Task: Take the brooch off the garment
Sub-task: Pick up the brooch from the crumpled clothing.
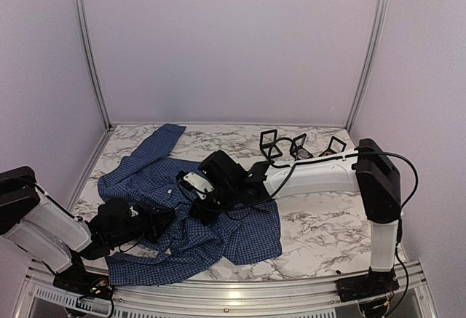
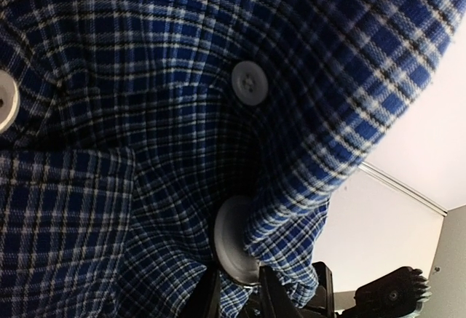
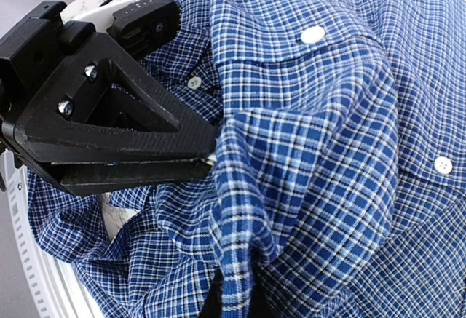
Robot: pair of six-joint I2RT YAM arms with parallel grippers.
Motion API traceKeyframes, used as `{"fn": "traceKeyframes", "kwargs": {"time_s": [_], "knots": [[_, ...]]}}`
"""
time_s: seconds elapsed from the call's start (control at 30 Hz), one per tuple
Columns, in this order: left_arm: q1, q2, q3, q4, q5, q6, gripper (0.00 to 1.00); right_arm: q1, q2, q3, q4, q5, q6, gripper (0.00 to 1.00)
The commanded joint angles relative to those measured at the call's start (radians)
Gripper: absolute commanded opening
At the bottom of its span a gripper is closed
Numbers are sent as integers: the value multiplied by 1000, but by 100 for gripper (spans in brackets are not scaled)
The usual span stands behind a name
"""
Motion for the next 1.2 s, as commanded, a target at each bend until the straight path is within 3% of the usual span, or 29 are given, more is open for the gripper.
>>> {"fn": "traceKeyframes", "kwargs": {"time_s": [0.0,0.4,0.6,0.93,1.17], "knots": [[-5,29,12,50,-13,2,18,9,5,6,-26,4,-8,0],[18,21,-23,98,-40,47,0,9,-4,-7,-26,9,-8,0],[56,-33,-18,45,16,161,0,10,-12,-7,-25,29,-8,0],[197,-286,167,-565,219,642,0,9,-32,-5,23,93,26,0],[248,-321,359,-916,310,1032,0,-3,-50,-11,54,114,39,0]]}}
